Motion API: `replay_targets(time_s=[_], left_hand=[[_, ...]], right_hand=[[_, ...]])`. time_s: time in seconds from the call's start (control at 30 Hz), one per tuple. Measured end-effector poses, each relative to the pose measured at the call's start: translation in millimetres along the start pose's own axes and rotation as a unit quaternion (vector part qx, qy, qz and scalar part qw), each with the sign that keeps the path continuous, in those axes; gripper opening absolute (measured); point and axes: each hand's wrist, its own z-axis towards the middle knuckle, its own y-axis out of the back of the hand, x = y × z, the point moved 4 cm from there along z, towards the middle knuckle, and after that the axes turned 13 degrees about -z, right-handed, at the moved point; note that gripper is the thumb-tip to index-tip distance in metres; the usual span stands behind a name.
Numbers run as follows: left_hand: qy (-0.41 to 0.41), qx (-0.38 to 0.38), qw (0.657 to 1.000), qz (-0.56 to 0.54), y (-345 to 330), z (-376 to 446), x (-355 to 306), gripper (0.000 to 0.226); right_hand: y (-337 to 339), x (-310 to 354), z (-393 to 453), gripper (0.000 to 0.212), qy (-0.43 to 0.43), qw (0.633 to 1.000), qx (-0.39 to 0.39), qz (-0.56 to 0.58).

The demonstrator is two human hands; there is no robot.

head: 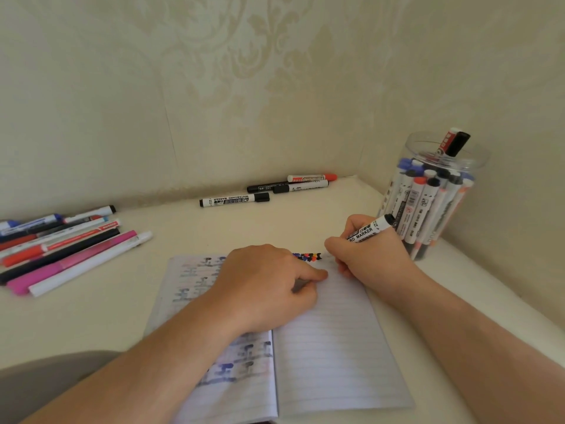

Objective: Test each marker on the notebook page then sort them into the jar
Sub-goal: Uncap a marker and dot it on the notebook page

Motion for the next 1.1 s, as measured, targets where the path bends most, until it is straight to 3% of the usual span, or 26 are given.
replay_targets(time_s=[0.73, 0.8, 0.9, 1.0, 1.1], left_hand=[[-0.012, -0.02, 1.0, 0.002, -2.2, -2.3, 0.1, 0.041], [-0.03, -0.045, 0.998, -0.033, -1.3, -4.1, 2.8, 0.038], [-0.041, -0.089, 0.978, -0.181, 0.8, -4.4, 13.6, 0.031], [-0.01, -0.151, 0.957, -0.247, 4.9, -1.4, 24.9, 0.035], [0.029, -0.192, 0.935, -0.298, 6.7, 1.2, 30.7, 0.039]], right_hand=[[-0.7, -3.3, 3.9, 0.024, -0.002, 1.0, 0.011, 0.019], [0.9, -2.2, 3.4, 0.027, -0.006, 0.998, 0.015, 0.054], [5.2, 2.9, -1.8, 0.027, -0.01, 0.989, 0.047, 0.14], [11.7, 6.6, -9.1, 0.026, 0.0, 0.966, 0.11, 0.235], [17.2, 12.4, -15.3, 0.021, 0.033, 0.96, 0.129, 0.245]])
